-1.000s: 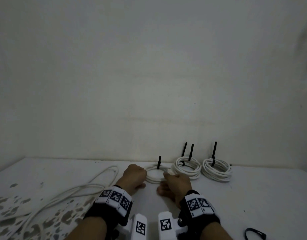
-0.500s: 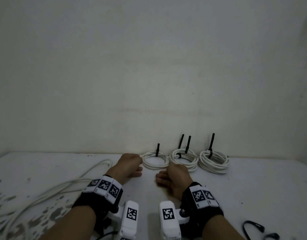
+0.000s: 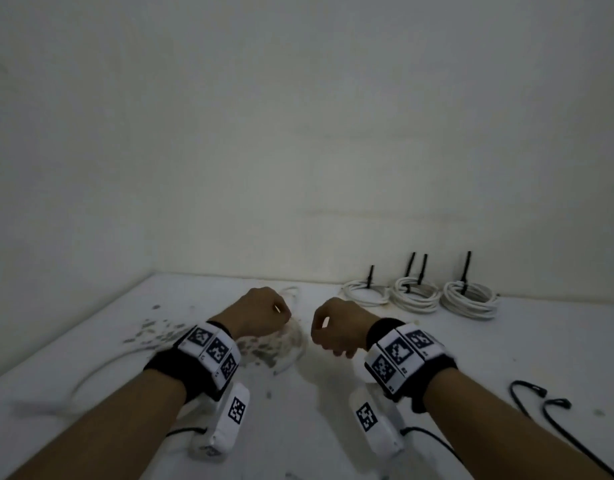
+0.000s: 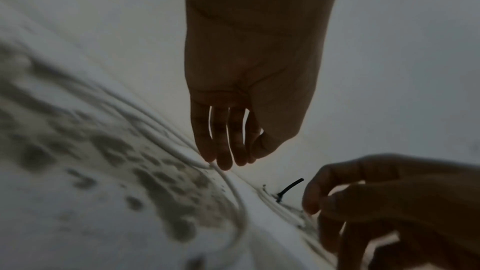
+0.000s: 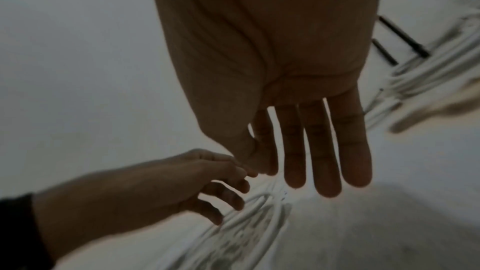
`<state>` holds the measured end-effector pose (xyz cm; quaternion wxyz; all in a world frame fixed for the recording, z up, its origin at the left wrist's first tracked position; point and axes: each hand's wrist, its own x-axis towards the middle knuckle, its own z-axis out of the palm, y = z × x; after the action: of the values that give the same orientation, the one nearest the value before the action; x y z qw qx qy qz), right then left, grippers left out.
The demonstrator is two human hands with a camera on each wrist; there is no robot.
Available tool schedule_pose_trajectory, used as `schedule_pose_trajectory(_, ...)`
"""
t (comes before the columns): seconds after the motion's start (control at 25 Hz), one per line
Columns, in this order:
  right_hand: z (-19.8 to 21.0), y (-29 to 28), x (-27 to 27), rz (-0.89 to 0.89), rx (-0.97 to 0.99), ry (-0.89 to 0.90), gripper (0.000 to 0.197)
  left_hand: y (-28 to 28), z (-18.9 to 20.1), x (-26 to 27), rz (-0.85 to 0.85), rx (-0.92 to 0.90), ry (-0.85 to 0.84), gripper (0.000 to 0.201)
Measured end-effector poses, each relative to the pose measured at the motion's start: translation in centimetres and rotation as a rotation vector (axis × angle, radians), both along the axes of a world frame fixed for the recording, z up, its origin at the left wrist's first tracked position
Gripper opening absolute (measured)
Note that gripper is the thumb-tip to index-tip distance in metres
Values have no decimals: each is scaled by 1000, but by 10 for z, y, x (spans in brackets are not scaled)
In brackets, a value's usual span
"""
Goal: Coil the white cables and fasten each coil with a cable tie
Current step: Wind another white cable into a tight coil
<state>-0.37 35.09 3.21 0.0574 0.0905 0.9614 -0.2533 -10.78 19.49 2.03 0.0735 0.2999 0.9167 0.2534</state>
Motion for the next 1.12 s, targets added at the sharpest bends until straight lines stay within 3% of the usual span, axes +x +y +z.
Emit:
schedule_pose_trajectory(0.12,0,-51,-7,219,312,-18,24,-50,4,10,-26,-264,145,27)
schedule_pose_trajectory(0.28,-8,-105,-19,394,423,-110,35,-102,6,18,-18,-409,173,27)
schedule_pose_trajectory(0.52,-23,-159,-43,450,484,17,44,-156,2,7,100,-559,-1,32)
schedule_pose_trajectory(0.68,-34,-175,-53,389,569,126,33,-175,-4,0,117,-500,-90,25)
schedule_pose_trajectory(0.76,-33,-180,-57,355,569,124,39,-177,-7,-1,119,-486,-98,27)
schedule_pose_trajectory(0.84,-26,-183,-61,272,525,121,44,-175,-7,0,115,-494,-57,29)
schedule_pose_trajectory(0.88,-20,-182,-65,224,457,159,38,-173,-5,1,109,-469,-26,30)
schedule_pose_trajectory(0.92,-13,-178,-68,180,334,202,30,-171,-4,3,94,-394,-28,34)
schedule_pose_trajectory(1.04,17,-163,-77,51,-67,247,43,-161,3,14,33,-91,-193,43)
schedule_pose_trajectory(1.12,44,-150,-78,-56,-264,331,35,-153,7,19,-8,23,-225,52)
